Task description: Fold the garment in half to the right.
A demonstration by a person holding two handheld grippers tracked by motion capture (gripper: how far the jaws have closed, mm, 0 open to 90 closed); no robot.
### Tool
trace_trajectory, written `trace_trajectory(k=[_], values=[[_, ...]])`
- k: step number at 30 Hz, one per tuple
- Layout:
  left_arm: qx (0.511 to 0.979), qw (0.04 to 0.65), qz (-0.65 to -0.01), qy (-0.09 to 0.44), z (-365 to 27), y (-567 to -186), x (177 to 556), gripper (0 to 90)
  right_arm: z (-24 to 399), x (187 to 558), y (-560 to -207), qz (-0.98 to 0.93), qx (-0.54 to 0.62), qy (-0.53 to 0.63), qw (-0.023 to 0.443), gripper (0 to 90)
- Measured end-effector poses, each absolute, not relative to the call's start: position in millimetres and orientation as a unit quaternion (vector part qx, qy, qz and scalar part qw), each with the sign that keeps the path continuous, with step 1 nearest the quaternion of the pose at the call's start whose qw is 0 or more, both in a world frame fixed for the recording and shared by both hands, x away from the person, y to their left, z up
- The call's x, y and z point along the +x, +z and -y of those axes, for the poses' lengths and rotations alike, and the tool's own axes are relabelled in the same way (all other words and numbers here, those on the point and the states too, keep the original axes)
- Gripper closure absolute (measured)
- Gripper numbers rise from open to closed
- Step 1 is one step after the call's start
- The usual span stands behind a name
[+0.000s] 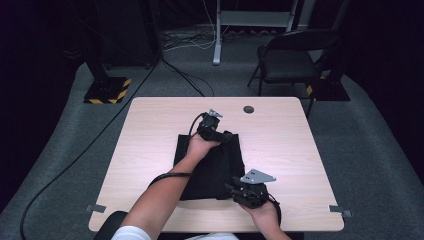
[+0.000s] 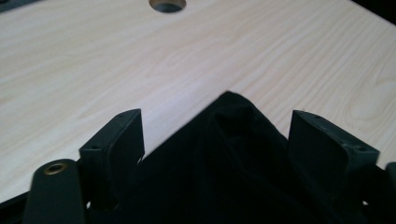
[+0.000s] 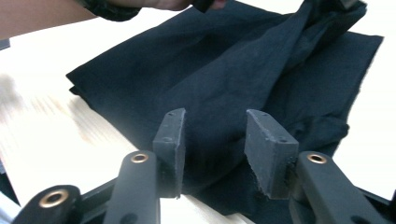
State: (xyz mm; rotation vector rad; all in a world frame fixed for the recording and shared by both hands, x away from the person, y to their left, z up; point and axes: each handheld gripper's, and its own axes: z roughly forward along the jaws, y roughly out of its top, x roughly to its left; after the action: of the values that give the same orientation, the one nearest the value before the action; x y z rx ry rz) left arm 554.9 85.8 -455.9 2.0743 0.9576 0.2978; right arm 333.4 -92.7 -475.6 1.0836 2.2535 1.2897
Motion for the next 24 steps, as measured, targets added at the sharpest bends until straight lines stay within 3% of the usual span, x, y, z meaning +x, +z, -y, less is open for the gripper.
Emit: trace_trajectory(k=[5,14,24], values=[[0.808,0.426,-0.385,0.132,-92.4,-445.6,555.2,17.0,99.7,333.9,-471.8,-0.780,0.391,0.456,0.176,52.3],[0.812,0.405,-0.397,0.137,-100.6,-453.7,555.2,17.1,97.7,334.7,-461.6,-0.775,0.380,0.466,0.196,48.3],[0.814,0.394,-0.402,0.143,-114.0,-458.0,553.2,18.1,68.8,343.2,-460.5,-0.797,0.326,0.480,0.167,46.3]])
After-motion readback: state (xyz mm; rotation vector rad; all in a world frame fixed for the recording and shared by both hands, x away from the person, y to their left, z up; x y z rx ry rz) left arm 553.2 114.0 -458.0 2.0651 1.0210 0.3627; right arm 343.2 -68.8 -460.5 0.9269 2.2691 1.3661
